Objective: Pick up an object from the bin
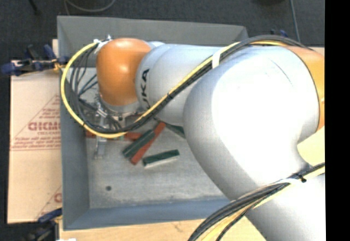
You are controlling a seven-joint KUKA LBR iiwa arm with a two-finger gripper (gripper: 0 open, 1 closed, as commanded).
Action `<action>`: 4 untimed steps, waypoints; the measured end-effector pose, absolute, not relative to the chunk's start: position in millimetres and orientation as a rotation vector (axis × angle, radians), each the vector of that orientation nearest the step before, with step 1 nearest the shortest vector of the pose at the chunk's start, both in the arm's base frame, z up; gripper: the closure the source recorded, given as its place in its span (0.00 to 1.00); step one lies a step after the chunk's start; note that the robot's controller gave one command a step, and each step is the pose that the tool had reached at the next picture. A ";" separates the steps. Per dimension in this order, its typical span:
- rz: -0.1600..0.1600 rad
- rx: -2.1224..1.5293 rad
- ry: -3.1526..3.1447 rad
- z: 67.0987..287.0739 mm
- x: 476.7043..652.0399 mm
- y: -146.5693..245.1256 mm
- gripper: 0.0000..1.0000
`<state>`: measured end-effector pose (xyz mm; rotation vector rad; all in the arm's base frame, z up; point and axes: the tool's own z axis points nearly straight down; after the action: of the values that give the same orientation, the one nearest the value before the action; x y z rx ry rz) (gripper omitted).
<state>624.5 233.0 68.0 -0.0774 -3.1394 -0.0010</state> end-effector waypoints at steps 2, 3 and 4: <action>-0.005 -0.079 -3.144 69.4 626.0 232.7 1.00; -0.006 -0.080 -3.147 97.1 628.0 232.7 1.00; -0.006 -0.081 -3.145 101.8 629.4 232.9 1.00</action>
Offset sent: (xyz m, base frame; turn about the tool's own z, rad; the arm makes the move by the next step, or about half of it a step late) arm 0.0000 0.0000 0.0000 0.0000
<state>629.4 232.9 101.8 -0.0813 -3.1453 -0.0058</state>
